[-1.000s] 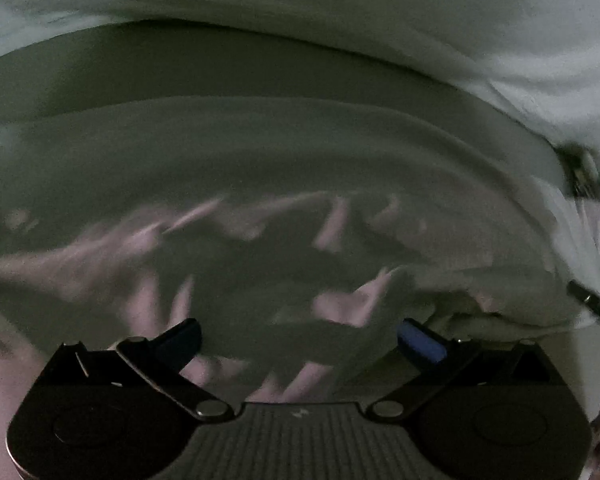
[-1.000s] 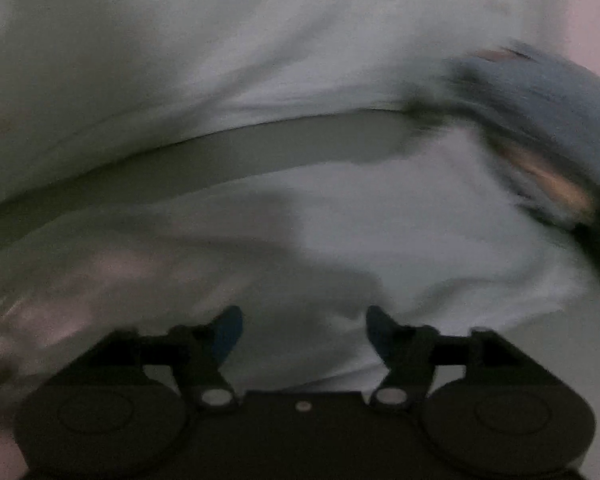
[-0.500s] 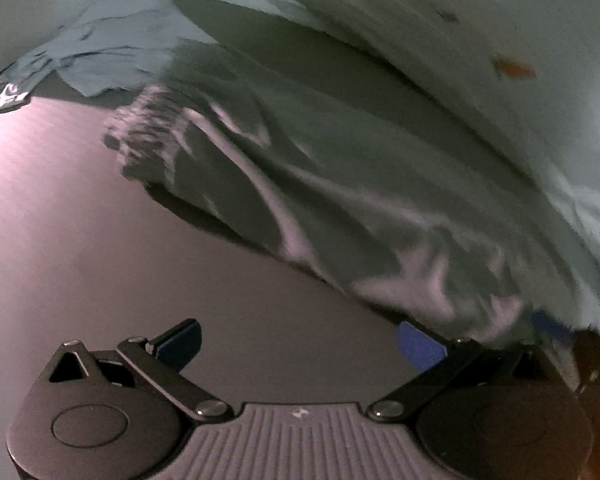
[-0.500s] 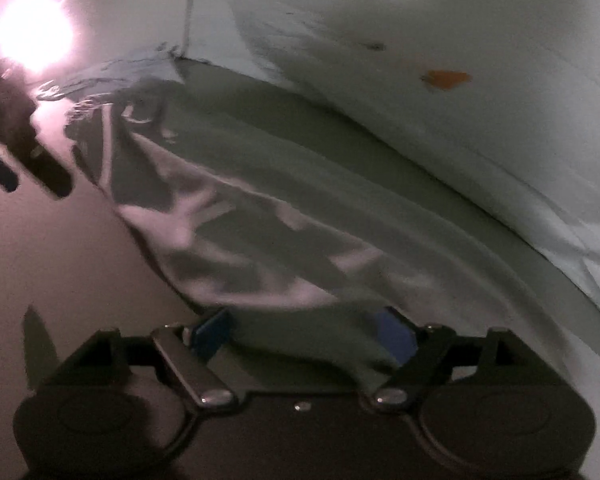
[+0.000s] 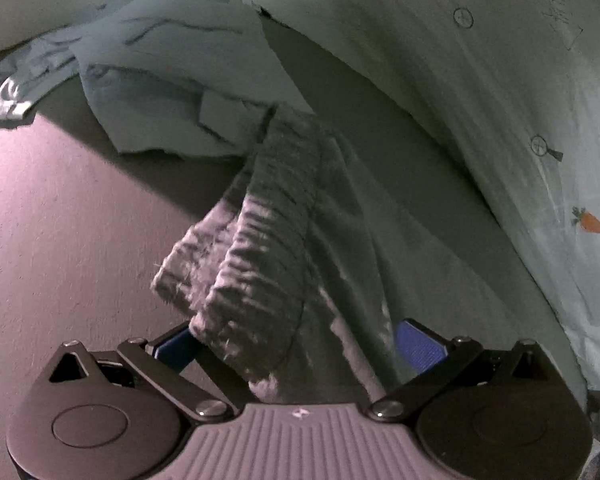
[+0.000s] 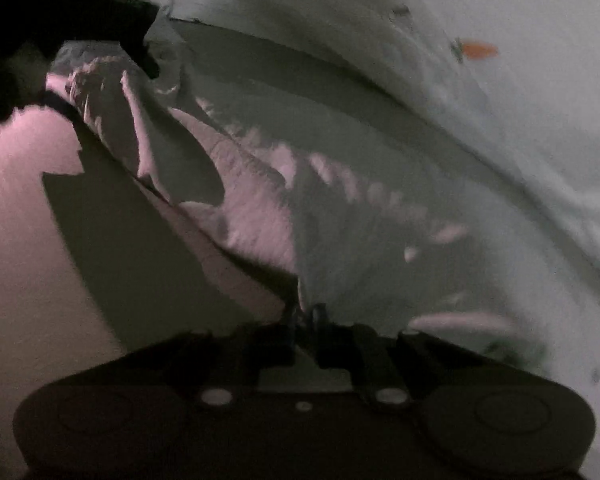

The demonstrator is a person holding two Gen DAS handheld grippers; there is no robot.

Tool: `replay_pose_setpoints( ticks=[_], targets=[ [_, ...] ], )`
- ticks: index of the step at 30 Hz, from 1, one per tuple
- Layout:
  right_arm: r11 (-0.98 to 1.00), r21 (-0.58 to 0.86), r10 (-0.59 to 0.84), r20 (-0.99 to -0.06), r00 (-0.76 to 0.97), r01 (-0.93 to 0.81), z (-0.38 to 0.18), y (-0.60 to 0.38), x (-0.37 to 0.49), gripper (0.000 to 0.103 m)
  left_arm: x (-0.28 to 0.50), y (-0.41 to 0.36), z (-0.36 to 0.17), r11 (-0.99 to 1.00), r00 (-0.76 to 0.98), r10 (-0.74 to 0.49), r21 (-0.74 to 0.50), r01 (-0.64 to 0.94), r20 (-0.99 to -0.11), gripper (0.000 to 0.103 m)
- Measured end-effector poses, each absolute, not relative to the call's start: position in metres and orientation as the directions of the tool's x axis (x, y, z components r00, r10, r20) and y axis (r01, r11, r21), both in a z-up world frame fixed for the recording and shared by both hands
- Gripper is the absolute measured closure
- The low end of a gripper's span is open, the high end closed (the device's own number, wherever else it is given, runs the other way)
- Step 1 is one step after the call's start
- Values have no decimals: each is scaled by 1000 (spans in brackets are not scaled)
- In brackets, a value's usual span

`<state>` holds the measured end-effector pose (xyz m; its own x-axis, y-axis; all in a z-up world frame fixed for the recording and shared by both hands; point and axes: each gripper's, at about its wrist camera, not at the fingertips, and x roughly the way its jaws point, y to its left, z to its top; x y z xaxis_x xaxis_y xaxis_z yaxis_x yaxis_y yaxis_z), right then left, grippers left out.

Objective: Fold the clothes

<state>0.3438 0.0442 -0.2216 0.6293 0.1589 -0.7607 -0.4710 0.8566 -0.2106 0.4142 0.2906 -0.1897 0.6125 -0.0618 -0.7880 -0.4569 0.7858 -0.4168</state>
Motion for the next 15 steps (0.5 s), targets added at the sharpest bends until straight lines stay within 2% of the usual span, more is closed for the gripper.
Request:
replay_pose_setpoints(
  ticks=[3,4,6,8,10,13,15],
  targets=[
    [889,-99,189,-809,556,-446,-212,35,346,91,420,284,-189,830,619,4,-343,-441,-786,3],
    [899,-66,197,-822,535,-433,-207,32,347,83,422,283,-189,836,621,27,-323,-444,-784,8],
    [923,52,266,-804,533,-381,-194,22,350,70,421,281,-188,843,623,71,-287,-455,-779,25],
    [925,197,352,-765,539,-324,-183,7,359,71,420,284,-187,839,624,100,-272,-472,-775,46],
    [927,279,373,-724,580,-249,-174,-3,378,74,421,291,-188,824,626,102,-287,-489,-773,54],
    [961,208,278,-707,650,-184,-172,3,414,82,419,302,-188,797,628,92,-320,-512,-773,68],
    [972,159,235,-703,672,-174,-179,15,439,84,418,307,-189,782,630,84,-340,-521,-772,72]
  ],
)
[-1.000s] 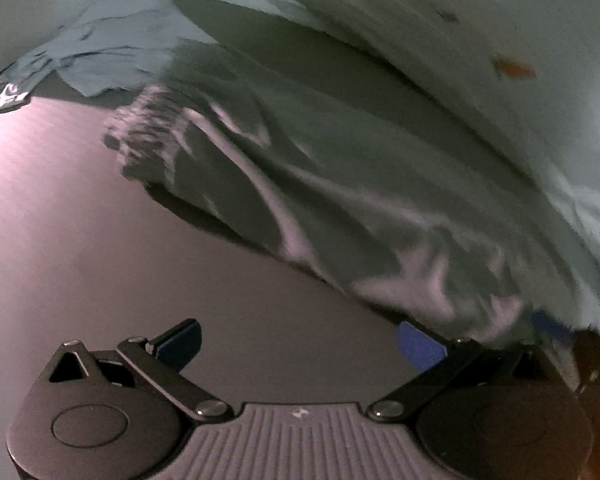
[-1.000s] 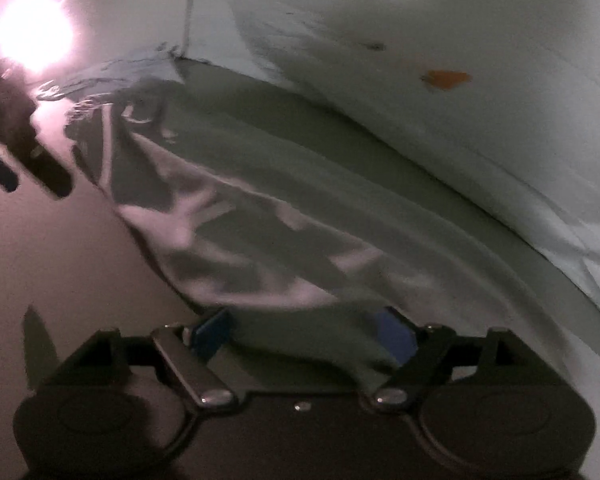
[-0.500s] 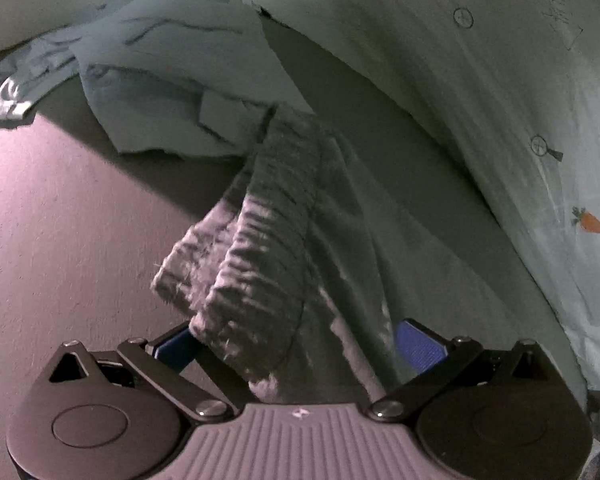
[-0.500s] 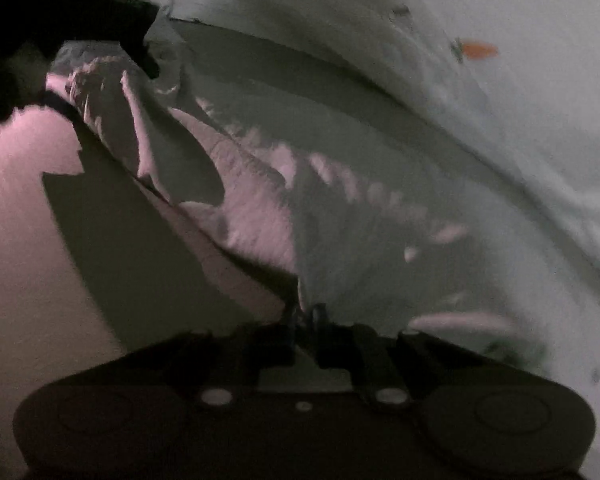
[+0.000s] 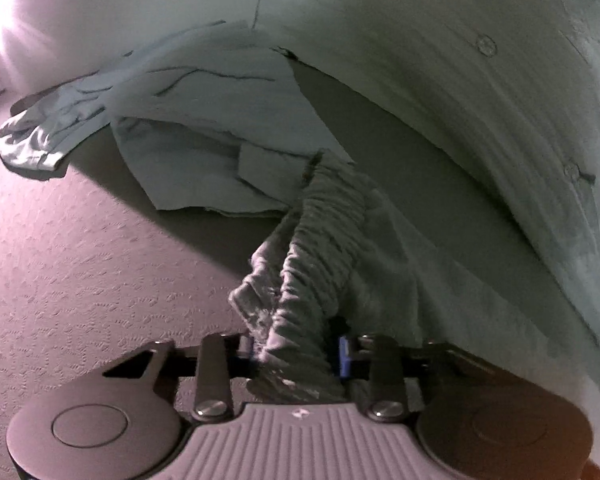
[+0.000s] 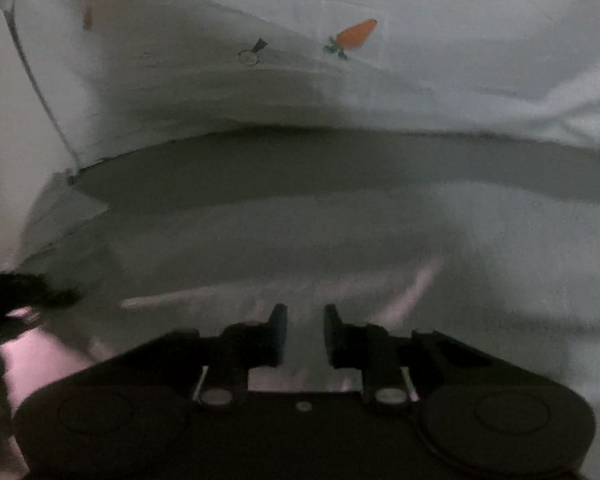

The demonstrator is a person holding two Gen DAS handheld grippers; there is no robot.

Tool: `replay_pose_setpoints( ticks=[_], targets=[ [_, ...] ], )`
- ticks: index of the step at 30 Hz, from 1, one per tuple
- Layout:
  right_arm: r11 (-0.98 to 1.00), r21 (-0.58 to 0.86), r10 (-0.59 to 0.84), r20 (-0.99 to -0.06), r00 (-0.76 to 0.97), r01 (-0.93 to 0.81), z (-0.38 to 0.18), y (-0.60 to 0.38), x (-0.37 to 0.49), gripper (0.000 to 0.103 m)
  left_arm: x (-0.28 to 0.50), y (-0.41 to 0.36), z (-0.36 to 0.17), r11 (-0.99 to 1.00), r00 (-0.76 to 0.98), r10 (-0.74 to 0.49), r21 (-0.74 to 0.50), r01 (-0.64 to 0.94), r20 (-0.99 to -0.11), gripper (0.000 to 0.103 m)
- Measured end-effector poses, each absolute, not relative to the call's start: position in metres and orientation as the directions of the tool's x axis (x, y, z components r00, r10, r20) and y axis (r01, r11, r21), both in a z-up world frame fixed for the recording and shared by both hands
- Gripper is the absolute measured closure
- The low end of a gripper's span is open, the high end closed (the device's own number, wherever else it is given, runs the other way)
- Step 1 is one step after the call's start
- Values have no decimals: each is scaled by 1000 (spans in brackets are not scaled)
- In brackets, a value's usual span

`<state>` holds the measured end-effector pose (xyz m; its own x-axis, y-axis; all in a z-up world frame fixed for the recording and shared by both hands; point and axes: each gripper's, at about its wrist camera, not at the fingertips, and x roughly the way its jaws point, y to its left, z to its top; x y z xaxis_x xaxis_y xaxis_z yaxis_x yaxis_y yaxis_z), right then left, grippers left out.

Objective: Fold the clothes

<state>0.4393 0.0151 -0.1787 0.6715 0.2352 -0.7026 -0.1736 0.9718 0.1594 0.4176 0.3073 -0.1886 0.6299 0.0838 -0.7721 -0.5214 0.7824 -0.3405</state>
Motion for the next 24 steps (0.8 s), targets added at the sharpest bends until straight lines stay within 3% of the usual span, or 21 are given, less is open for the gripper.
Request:
replay_pose_setpoints(
  ticks=[5,9,15,18,24],
  targets=[
    [982,61,164,-735,658,-177,-206,46,482,85,422,309,-184,780,638,96,-340,-526,-764,79],
    [980,31,152,-758,635,-197,-215,55,459,87,422,315,-177,760,650,92,-368,-535,-755,81],
    [959,150,263,-789,555,-242,-201,35,389,84,425,300,-156,812,671,124,-314,-492,-731,82],
    [959,242,283,-767,576,-149,-191,4,372,80,428,279,-129,868,713,139,-263,-422,-687,82],
    [955,279,134,-712,689,103,-172,-69,353,79,439,201,-57,967,834,64,-171,-187,-547,82]
  ],
)
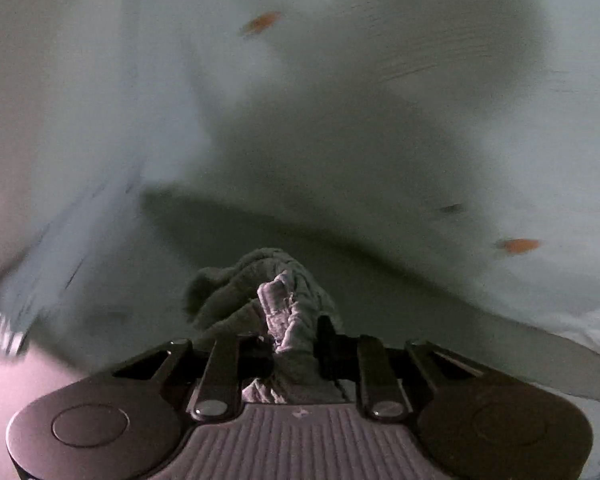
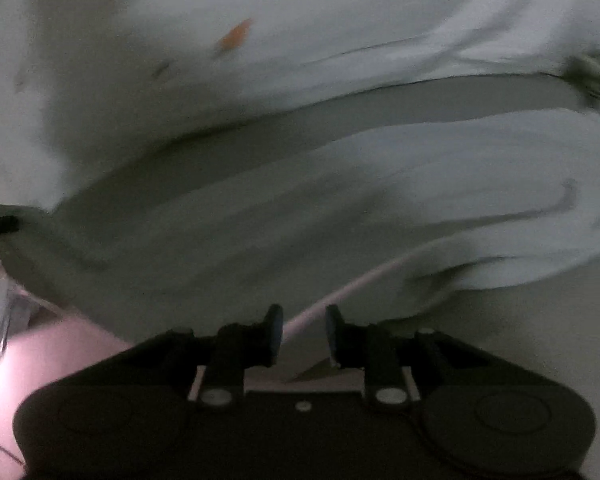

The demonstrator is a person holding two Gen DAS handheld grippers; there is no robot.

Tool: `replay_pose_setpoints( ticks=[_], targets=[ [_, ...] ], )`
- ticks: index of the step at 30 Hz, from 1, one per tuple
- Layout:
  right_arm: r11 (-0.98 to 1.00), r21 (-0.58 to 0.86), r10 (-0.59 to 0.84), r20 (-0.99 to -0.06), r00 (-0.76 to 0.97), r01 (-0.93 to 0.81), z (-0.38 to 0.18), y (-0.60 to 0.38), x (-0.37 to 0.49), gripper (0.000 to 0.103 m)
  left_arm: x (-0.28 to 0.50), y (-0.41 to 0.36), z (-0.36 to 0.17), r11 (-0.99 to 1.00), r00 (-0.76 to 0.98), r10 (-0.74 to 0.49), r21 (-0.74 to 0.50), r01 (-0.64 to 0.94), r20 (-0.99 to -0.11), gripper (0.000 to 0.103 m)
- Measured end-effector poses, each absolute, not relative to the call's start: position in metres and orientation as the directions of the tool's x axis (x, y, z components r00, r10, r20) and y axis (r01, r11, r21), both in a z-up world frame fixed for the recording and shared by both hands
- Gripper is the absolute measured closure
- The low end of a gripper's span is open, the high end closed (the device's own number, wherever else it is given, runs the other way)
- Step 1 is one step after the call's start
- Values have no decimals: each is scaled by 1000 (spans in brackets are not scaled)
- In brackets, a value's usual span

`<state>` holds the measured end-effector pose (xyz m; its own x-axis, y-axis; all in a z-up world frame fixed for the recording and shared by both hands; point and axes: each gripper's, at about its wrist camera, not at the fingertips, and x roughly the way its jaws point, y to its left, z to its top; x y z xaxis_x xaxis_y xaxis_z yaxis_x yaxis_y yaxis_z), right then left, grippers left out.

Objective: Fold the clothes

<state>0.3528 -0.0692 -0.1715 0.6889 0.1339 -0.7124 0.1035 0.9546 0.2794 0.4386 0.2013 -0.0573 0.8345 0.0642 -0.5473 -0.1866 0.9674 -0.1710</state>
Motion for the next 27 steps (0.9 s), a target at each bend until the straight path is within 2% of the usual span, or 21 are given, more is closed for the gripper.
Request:
replay_pose_setpoints(
  ticks=[3,5,6,8,9,11,12,14,16,18,19,24,25,27],
  targets=[
    [948,260,48,-690,722,185,-163,-102,334,79,442,130,-27,996,881,-45,-90,3,-471,82],
    [933,266,6,-682,731,241,-159,-126,319,79,442,78,-21,990,877,-143,-68,126,-458,82],
    [925,274,-6,-682,731,263,-158,-138,313,79,443,52,-20,980,867,-194,-62,187,-459,82],
    [916,263,-41,-689,724,303,-158,-158,300,79,450,-5,-41,950,803,-294,-63,307,-519,77],
    [911,258,-59,-691,720,322,-158,-168,294,79,454,-33,-55,929,760,-337,-65,364,-556,73],
    [900,247,-85,-708,701,359,-163,-191,286,77,462,-88,-84,882,667,-402,-71,466,-628,28],
    [894,243,-97,-716,691,377,-166,-202,284,71,465,-107,-103,868,625,-404,-65,492,-668,24],
    [882,235,-114,-735,669,408,-171,-221,282,66,470,-140,-138,845,548,-391,-52,532,-740,25],
    [878,242,-104,-744,659,413,-173,-236,282,64,462,-140,-144,847,540,-380,-47,530,-751,25],
    [889,246,-81,-746,661,387,-176,-244,286,58,453,-121,-140,852,559,-388,-54,520,-733,17],
    [898,243,-64,-752,656,366,-178,-245,290,54,448,-111,-139,863,577,-376,-47,503,-725,9],
    [961,214,43,-738,673,173,-179,-230,330,45,435,-52,-142,969,661,-131,45,243,-739,7],
    [972,198,60,-729,681,126,-178,-223,339,34,437,-37,-146,983,652,-84,46,180,-754,7],
    [985,167,88,-706,703,45,-173,-210,355,26,441,-11,-158,996,626,2,57,67,-780,7]
  ],
)
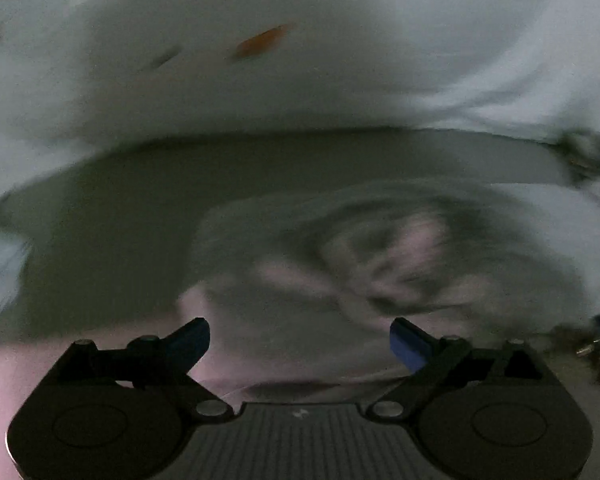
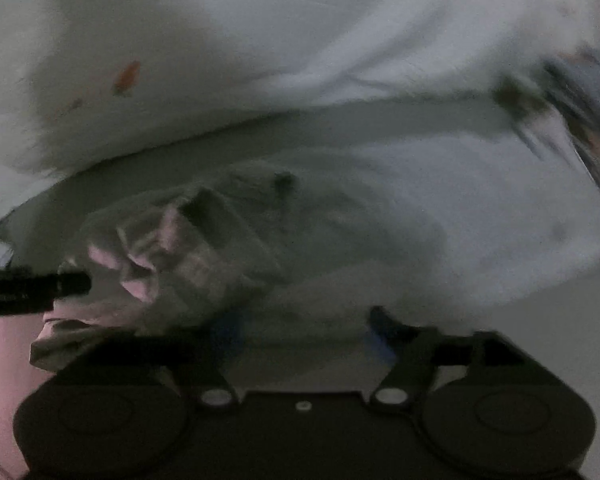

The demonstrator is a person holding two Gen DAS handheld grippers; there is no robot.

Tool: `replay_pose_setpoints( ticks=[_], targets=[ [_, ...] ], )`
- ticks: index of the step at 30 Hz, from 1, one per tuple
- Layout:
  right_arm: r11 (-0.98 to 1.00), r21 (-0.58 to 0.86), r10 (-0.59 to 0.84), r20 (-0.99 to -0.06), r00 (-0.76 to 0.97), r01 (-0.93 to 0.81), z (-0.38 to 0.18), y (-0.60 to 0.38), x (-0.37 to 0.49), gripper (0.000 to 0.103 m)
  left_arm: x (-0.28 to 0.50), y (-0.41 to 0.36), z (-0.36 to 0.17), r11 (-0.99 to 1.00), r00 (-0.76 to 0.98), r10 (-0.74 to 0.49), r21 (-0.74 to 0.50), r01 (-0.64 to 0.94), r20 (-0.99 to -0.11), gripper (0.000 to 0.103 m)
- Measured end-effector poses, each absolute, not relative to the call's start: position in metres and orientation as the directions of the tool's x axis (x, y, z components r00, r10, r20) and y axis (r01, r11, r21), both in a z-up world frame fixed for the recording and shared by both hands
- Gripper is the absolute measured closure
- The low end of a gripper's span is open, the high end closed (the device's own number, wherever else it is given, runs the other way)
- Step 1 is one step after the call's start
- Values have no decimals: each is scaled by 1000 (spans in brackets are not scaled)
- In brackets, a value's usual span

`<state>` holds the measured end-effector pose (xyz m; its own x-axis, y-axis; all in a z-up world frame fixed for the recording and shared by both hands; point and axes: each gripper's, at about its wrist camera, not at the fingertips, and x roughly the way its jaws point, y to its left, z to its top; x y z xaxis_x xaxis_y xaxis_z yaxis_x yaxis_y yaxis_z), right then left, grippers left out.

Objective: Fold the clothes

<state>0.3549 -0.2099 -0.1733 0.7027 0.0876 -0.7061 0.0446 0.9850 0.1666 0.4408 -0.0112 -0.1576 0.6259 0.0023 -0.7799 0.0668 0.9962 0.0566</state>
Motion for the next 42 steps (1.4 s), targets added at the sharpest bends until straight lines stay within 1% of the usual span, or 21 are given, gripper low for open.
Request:
replay_pose_setpoints(
  ticks=[2,4,6,8,10,11,12,13,14,16,21,24,26,27,28,32,34,38,39,40,42],
  targets=[
    [989,133,139,-668,731,-67,-167,-194,369,27,443,8,-167,997,604,73,80,-15,-794,7],
    [980,94,195,-629,752,-176,-161,-178,384,45,444,20,-176,993,583,120,105,-61,-803,7],
    [962,81,253,-630,734,-262,-163,-163,403,51,446,28,-183,990,567,138,109,-84,-812,7],
    [936,68,309,-632,711,-346,-166,-149,422,49,448,32,-187,991,557,129,94,-92,-820,7],
    [917,113,354,-674,648,-384,-177,-139,447,30,453,34,-192,991,542,126,85,-101,-831,7],
    [917,111,347,-694,630,-383,-183,-134,458,31,455,35,-195,991,534,125,80,-106,-836,6],
    [920,100,335,-704,627,-380,-188,-130,466,40,456,37,-199,991,529,120,73,-110,-840,6],
    [916,98,339,-708,619,-389,-191,-128,472,70,458,39,-202,991,524,116,65,-115,-844,6],
    [918,109,343,-698,629,-380,-189,-130,477,84,459,41,-205,991,521,112,57,-119,-846,4],
    [923,131,351,-676,649,-362,-184,-135,485,90,460,48,-208,991,513,95,29,-134,-853,2],
    [956,267,271,-632,727,-124,-168,-194,513,93,460,61,-213,989,490,30,-46,-142,-871,0],
    [975,208,204,-700,684,-78,-188,-198,528,90,465,62,-211,995,476,-8,-56,-87,-879,0],
    [977,204,190,-719,668,-58,-193,-198,526,76,471,71,-206,992,478,-45,-96,-82,-877,0],
    [978,205,174,-717,675,-34,-189,-199,521,58,475,76,-203,990,485,-66,-120,-81,-872,0],
    [980,201,151,-712,685,-8,-185,-198,517,47,479,83,-199,985,502,-93,-153,-80,-860,0],
    [964,244,106,-707,699,101,-171,-212,485,45,513,105,-194,956,538,-195,-283,-84,-820,0],
    [946,294,128,-719,683,132,-169,-217,468,31,532,104,-199,954,527,-210,-291,-75,-824,0],
    [935,331,172,-740,650,129,-181,-213,443,28,557,87,-205,966,515,-232,-259,21,-825,0],
    [935,334,179,-740,648,123,-188,-210,440,37,560,80,-206,969,510,-233,-244,46,-828,0],
    [940,316,159,-740,654,130,-198,-210,440,68,562,73,-205,969,510,-238,-235,71,-826,0],
    [968,186,36,-765,643,167,-201,-207,434,85,557,61,-195,963,530,-267,-241,119,-805,0]
  ],
)
